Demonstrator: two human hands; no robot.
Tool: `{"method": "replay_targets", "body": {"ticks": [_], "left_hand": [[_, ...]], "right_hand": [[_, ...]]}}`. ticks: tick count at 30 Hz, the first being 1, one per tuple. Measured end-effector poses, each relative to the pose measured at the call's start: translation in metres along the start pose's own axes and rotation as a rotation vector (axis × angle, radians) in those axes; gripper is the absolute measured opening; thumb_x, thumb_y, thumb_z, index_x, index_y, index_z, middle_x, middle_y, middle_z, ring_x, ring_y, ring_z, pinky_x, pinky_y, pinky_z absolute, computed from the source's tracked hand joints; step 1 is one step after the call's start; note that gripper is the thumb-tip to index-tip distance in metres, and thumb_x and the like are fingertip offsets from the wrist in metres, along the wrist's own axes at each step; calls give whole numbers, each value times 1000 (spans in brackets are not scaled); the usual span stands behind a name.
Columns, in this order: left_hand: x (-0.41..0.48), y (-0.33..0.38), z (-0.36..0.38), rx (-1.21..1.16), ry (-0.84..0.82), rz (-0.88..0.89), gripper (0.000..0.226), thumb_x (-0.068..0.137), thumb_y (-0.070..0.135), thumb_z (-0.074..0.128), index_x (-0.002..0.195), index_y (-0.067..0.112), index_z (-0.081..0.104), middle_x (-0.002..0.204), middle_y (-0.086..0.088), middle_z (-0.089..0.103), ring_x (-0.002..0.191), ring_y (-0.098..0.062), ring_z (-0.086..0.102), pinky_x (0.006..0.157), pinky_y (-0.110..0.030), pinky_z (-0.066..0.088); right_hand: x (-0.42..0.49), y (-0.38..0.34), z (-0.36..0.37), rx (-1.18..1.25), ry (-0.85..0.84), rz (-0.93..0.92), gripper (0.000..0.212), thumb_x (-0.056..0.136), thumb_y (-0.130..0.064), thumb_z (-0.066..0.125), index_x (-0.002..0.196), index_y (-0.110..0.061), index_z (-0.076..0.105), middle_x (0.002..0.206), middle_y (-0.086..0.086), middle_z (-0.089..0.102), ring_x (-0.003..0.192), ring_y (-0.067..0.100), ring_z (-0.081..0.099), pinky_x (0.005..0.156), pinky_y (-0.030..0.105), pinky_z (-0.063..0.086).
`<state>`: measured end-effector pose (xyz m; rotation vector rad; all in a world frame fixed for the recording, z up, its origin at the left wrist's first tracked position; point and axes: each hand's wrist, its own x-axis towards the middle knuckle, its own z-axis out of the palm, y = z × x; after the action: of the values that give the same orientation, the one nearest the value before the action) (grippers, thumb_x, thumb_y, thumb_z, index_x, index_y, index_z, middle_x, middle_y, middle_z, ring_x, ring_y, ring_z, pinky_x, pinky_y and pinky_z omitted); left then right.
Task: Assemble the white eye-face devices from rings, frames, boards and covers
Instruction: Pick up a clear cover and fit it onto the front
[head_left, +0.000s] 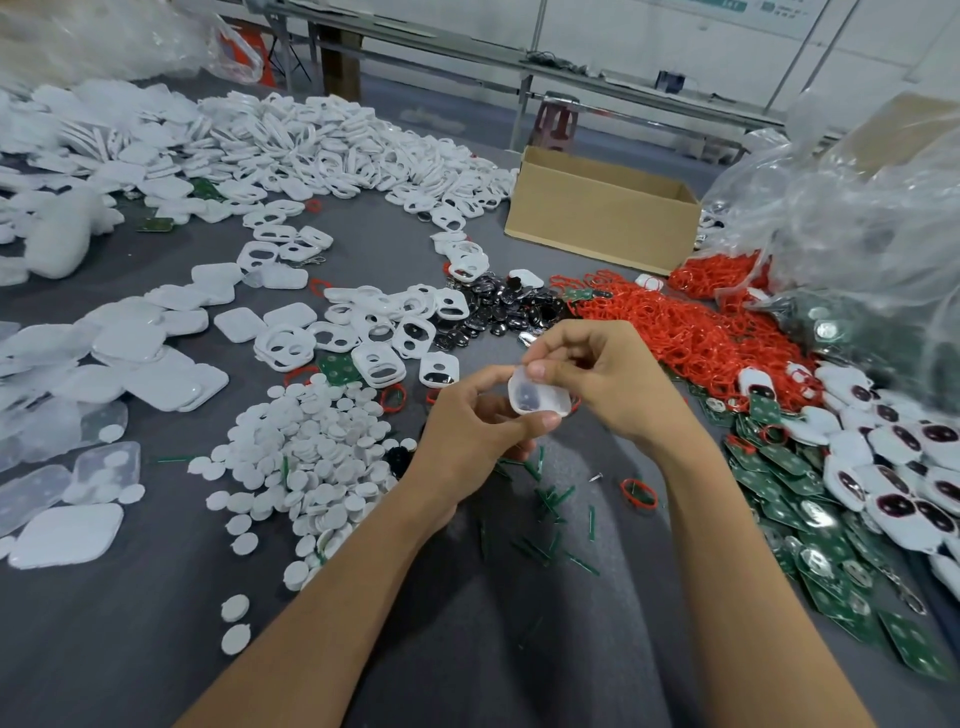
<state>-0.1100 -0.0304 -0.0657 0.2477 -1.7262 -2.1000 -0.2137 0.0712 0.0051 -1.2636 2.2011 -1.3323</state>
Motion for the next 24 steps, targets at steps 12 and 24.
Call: {"method": "replay_targets", "body": {"ticks": [12, 24], "left_hand": [[0, -1, 1, 17, -23, -3, 26, 77, 8, 79, 95, 26, 71, 72, -1, 71, 57, -12, 61, 57, -20, 52], [0, 0, 0, 11, -12, 7, 22, 79, 8, 78, 96, 20, 71, 72, -2, 71, 58, -12, 61, 58, -21, 52]], "right_hand": [[0, 4, -2, 61, -37, 18, 2, 85, 1, 66, 86, 2, 67, 80, 45, 57, 66, 32, 49, 64, 40, 36], [0, 6, -1, -128, 0, -33, 6, 80, -4, 73, 82, -9, 74, 76, 17, 70, 73, 38, 61, 66, 41, 52]]}}
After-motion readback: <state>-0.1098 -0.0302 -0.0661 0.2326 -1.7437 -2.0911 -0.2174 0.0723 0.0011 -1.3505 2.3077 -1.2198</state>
